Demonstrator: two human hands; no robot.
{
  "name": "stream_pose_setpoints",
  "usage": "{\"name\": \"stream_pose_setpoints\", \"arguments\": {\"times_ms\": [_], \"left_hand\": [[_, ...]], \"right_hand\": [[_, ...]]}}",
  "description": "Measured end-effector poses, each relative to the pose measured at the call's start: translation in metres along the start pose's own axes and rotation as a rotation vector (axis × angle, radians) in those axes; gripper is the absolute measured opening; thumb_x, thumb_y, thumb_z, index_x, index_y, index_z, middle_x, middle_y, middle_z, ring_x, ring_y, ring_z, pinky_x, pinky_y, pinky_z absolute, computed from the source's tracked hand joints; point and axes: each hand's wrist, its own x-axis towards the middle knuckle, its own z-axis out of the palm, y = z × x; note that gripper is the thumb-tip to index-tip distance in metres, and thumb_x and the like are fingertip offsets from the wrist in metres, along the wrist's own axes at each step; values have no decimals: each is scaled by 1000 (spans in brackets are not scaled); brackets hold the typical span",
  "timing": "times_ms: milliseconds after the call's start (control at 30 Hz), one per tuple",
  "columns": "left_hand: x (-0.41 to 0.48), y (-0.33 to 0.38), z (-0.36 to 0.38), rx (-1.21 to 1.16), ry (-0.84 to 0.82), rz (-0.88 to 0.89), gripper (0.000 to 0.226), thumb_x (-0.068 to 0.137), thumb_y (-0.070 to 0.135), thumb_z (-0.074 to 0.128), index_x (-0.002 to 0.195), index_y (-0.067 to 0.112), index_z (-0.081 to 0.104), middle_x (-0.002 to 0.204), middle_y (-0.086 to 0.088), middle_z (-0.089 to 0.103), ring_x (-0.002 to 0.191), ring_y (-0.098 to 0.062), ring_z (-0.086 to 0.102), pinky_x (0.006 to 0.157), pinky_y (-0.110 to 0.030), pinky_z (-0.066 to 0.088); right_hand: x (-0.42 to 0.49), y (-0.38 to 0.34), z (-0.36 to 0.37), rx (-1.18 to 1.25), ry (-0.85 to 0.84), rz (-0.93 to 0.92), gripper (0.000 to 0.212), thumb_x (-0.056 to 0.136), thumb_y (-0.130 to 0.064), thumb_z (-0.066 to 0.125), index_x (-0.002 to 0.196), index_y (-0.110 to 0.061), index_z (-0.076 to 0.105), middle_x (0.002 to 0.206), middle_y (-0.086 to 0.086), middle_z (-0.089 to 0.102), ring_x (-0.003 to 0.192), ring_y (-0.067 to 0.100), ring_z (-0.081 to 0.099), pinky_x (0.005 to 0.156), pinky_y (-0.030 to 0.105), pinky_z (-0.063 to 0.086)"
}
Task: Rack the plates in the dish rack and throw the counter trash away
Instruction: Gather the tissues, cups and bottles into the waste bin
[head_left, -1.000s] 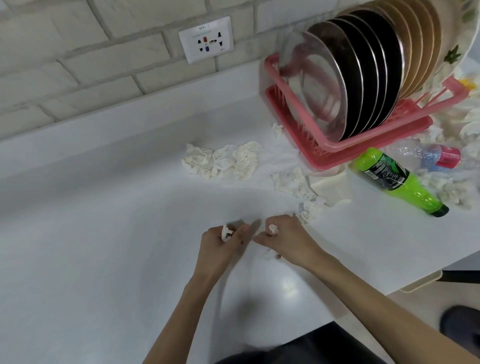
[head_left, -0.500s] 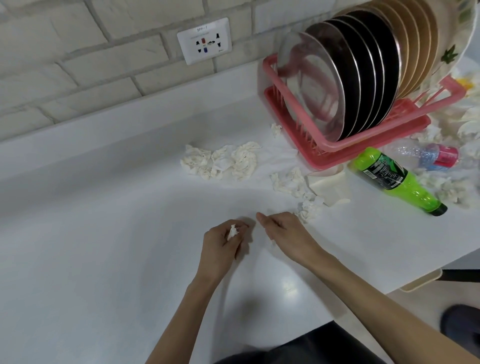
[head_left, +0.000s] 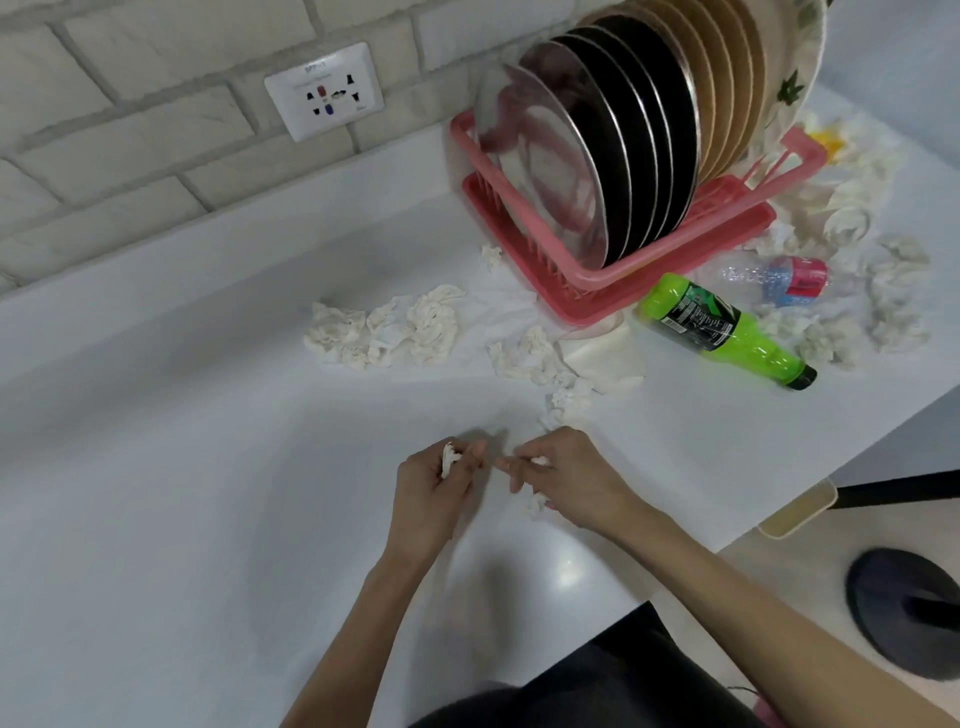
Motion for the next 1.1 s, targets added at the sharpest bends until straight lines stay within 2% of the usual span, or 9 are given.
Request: {"name": "stream_pose_setpoints", "arguments": {"times_ms": [100, 233, 400, 500, 600, 667, 800, 933, 1100], "left_hand": [[1, 9, 19, 17, -48, 19, 44, 102, 31, 51, 69, 3, 57, 53, 1, 45, 50, -11, 40, 51, -22, 33], [1, 22, 55, -67, -105, -59, 58, 104, 41, 42, 72, -6, 52, 58, -5, 42, 49, -13, 35, 47, -20, 29], [-5, 45, 113, -39, -310, -11, 48, 107, 28, 38, 73, -1, 52, 53, 4, 37, 48, -11, 30, 45, -17, 26], [-10, 54, 153, 87, -391, 95, 29, 103, 7, 43, 80, 12, 60, 51, 11, 39, 49, -7, 34, 48, -14, 30], [-23, 68, 195, 140, -486, 165, 24, 104, 14, 47, 90, 16, 67, 51, 14, 47, 48, -4, 39, 53, -14, 35], [-36, 78, 224, 153, -538, 195, 25, 103, 21, 50, 87, 19, 69, 54, 11, 49, 52, -4, 42, 56, -18, 38], [-59, 86, 290, 198, -602, 243, 46, 101, 35, 53, 60, 15, 47, 52, 5, 36, 51, -9, 34, 53, -27, 30], [-77, 89, 358, 254, -644, 255, 51, 102, 38, 51, 57, 22, 33, 52, 9, 29, 50, -5, 29, 50, -24, 24], [-82, 87, 428, 341, -728, 258, 50, 102, 30, 53, 56, 28, 32, 52, 11, 30, 51, -4, 28, 50, -21, 23]], "right_hand": [[-12, 11, -15, -84, 96, -64, 56, 92, -35, 64, 48, -8, 44, 42, -6, 35, 42, 10, 33, 50, 23, 31], [-35, 25, -43, -49, 242, -70, 58, 92, -31, 65, 55, -14, 23, 55, -1, 18, 51, 11, 19, 50, 26, 19], [-70, 61, -85, -32, 385, 24, 55, 92, -31, 64, 54, -13, 28, 52, -3, 21, 49, 10, 21, 49, 26, 22], [-97, 85, -113, -32, 454, 58, 49, 93, -36, 63, 52, -14, 46, 43, -6, 35, 42, 10, 33, 47, 22, 28], [-131, 109, -140, 72, 512, 94, 53, 94, -42, 60, 54, -6, 62, 38, -2, 45, 35, 9, 39, 44, 20, 34], [-154, 125, -158, 99, 547, 96, 61, 94, -43, 59, 52, 1, 58, 38, 0, 43, 35, 9, 37, 45, 21, 33], [-193, 165, -199, 118, 597, 183, 64, 92, -48, 58, 42, -11, 44, 39, -1, 38, 37, 11, 33, 45, 21, 30], [-223, 209, -238, 144, 602, 275, 57, 93, -49, 57, 54, -14, 35, 50, 0, 27, 47, 14, 24, 49, 31, 22], [-244, 255, -281, 138, 683, 390, 52, 99, -38, 49, 55, -10, 39, 53, 5, 35, 44, 13, 28, 49, 31, 24]]}}
